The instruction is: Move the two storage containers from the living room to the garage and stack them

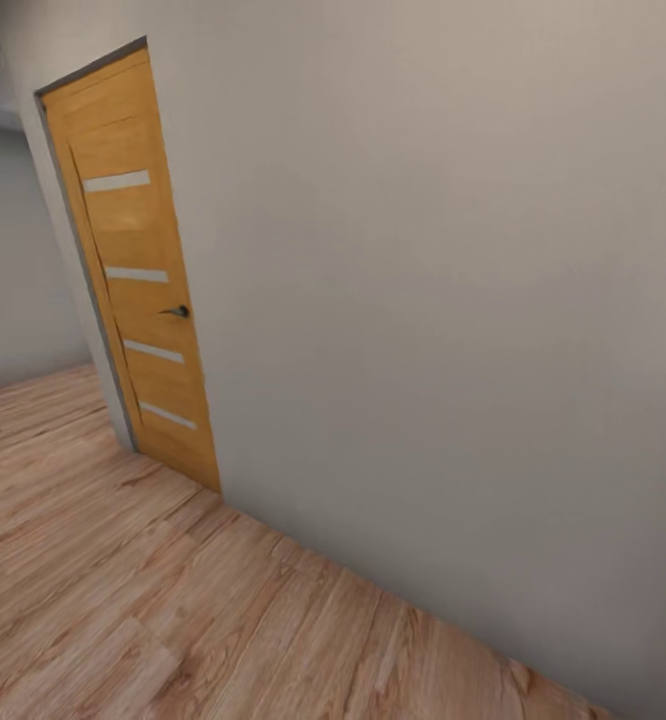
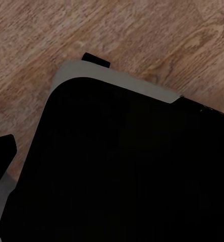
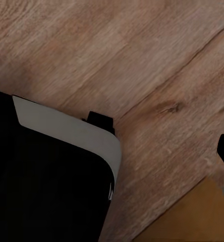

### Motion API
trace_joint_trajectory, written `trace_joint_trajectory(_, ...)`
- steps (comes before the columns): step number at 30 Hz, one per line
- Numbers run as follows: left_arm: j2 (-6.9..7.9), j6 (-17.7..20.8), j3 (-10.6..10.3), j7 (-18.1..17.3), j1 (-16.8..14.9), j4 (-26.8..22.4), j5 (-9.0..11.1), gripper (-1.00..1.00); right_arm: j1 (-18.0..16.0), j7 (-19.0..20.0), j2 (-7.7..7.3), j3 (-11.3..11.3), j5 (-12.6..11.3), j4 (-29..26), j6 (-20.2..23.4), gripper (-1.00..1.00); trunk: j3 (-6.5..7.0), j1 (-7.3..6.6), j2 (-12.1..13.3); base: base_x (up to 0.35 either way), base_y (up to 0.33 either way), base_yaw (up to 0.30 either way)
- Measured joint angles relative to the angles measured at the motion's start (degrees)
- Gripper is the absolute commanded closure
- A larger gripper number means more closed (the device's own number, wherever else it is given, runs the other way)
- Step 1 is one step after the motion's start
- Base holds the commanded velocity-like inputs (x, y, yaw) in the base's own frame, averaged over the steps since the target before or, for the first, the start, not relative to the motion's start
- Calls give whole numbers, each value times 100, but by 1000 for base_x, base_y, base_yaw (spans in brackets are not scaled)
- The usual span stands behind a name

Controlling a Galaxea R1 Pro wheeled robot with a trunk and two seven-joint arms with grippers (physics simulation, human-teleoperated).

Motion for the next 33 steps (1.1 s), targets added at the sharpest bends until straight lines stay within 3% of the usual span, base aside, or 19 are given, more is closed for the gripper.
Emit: trace_joint_trajectory(33,-2,-9,0,8,0,-1,-8,-100,0,-5,-6,-8,-16,0,-8,-100,0,1,0,135,0,274)
